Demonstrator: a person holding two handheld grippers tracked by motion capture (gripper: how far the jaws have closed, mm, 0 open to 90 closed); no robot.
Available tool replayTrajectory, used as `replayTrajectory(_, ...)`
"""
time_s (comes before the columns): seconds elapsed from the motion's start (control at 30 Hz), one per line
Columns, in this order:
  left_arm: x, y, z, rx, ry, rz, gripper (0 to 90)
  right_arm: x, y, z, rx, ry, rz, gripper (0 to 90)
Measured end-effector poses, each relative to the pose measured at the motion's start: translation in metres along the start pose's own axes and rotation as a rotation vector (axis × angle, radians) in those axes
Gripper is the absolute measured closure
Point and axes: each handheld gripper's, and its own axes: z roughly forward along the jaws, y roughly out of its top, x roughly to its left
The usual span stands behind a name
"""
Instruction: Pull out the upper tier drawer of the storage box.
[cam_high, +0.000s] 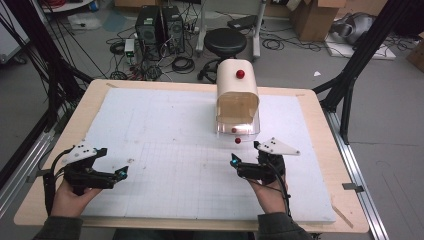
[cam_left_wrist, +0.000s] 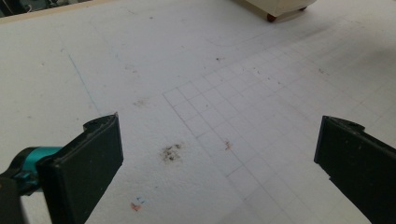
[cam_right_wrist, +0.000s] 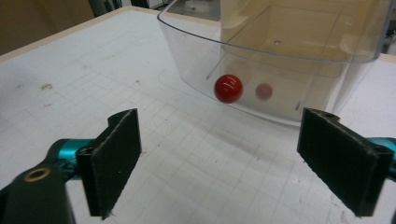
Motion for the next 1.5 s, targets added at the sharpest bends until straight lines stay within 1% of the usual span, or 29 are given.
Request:
replayTrajectory(0.2,0.000,-0.002,0.000,0.005,-0.004,0.000,1.7,-0.004,0.001,-0.001,0.014,0.008,-0.016,10.2)
replayTrajectory(0.3,-0.001,-0.002,0.001,0.006,-0.010,-0.003,1.7,-0.009,-0.002,-0.001,0.017,0.023,-0.003,9.4)
replayTrajectory(0.47,-0.001,-0.003,0.001,0.008,-0.011,-0.003,1.7,-0.016,-0.006,-0.002,0.030,0.020,0.009,8.6)
replayTrajectory(0.5,-0.001,-0.003,0.001,0.009,-0.011,-0.002,1.7,-0.018,-0.006,-0.002,0.028,0.019,0.007,7.8)
replayTrajectory(0.53,-0.001,-0.003,0.001,0.006,-0.010,-0.005,1.7,-0.018,-0.006,-0.002,0.027,0.018,0.005,4.5)
replayTrajectory(0.57,-0.001,-0.003,0.001,0.006,-0.010,-0.005,1.7,-0.020,-0.007,-0.001,0.037,0.007,0.005,0.9)
replayTrajectory(0.73,-0.002,-0.003,0.001,0.007,-0.011,-0.003,1.7,-0.026,-0.008,-0.002,0.051,0.008,0.001,0.9)
replayTrajectory(0.87,-0.002,-0.004,0.002,0.008,-0.015,-0.004,1.7,-0.031,-0.009,-0.001,0.056,0.022,0.003,0.9)
replayTrajectory(0.97,-0.001,-0.004,0.002,0.008,-0.016,-0.008,1.7,-0.034,-0.011,-0.002,0.061,0.019,0.012,0.9)
replayTrajectory(1.1,-0.001,-0.004,0.002,0.008,-0.015,-0.009,1.7,-0.039,-0.013,-0.004,0.064,0.009,0.008,0.9)
replayTrajectory(1.23,0.000,-0.005,0.003,0.012,-0.016,-0.007,1.7,-0.042,-0.016,-0.007,0.070,0.008,0.015,0.9)
replayTrajectory(1.5,0.000,-0.005,0.004,0.011,-0.017,-0.015,1.7,-0.049,-0.021,-0.013,0.065,0.004,0.023,0.9)
